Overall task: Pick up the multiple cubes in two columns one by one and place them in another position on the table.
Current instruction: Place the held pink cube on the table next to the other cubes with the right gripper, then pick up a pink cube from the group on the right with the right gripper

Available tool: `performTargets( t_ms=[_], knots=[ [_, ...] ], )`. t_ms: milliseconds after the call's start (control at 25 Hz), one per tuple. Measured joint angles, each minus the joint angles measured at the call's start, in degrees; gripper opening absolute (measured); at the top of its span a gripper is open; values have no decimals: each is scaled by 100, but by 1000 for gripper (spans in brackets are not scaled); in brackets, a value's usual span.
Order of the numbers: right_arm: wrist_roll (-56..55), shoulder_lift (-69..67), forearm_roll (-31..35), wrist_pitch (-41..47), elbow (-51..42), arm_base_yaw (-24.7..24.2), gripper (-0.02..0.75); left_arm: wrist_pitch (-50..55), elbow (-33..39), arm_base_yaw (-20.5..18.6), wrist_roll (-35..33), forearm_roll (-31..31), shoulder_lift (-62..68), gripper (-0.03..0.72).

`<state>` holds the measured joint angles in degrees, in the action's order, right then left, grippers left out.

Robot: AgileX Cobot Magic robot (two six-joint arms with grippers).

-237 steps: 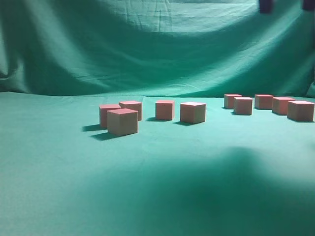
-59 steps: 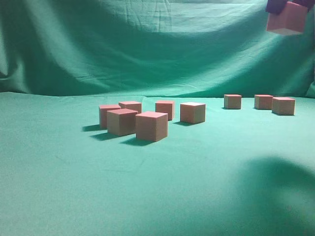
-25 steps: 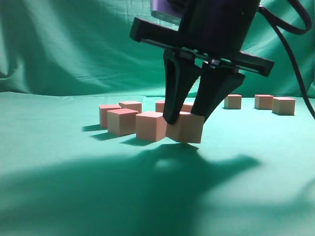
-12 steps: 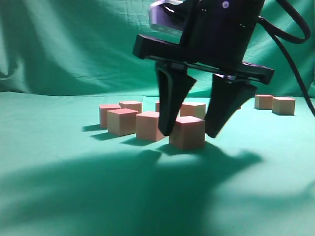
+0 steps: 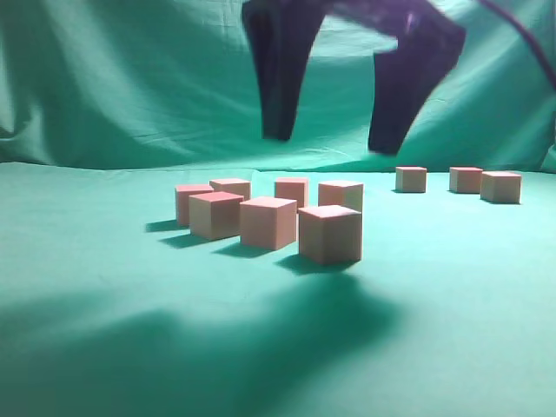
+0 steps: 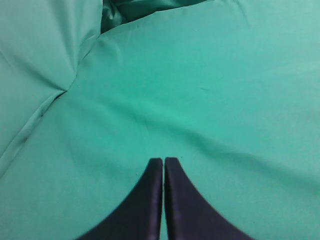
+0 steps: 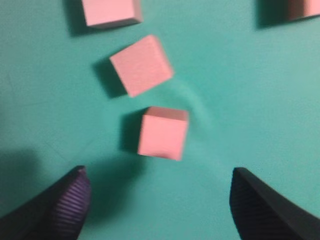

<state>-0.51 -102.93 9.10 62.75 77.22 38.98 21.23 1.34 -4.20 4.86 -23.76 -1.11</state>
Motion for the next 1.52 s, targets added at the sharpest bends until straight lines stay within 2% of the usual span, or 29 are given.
performTargets(
  t_ms=[40,80,160,280,480,680,840,1200,1520],
  knots=[
    [0,0,-157,241,213,0,582,0,0,0,0,0,0,0],
    [0,0,-381,449,423,0,538,0,0,0,0,0,0,0],
    [0,0,-835,654,800,-17,537,0,0,0,0,0,0,0],
    [0,0,-1107,722,1284,-259,537,0,0,0,0,0,0,0],
    [0,-25,-1172,756,1519,-1279,537,0,0,0,0,0,0,0],
    [-38,-197,-1042,277,1519,-2486,537,0,0,0,0,0,0,0],
    [-62,-531,-892,-197,1519,-3005,537,0,0,0,0,0,0,0],
    [-62,-1451,-809,-1418,1519,-3157,537,0,0,0,0,0,0,0],
    [-80,-1901,-955,-1781,1519,-3157,537,0,0,0,0,0,0,0]
  ],
)
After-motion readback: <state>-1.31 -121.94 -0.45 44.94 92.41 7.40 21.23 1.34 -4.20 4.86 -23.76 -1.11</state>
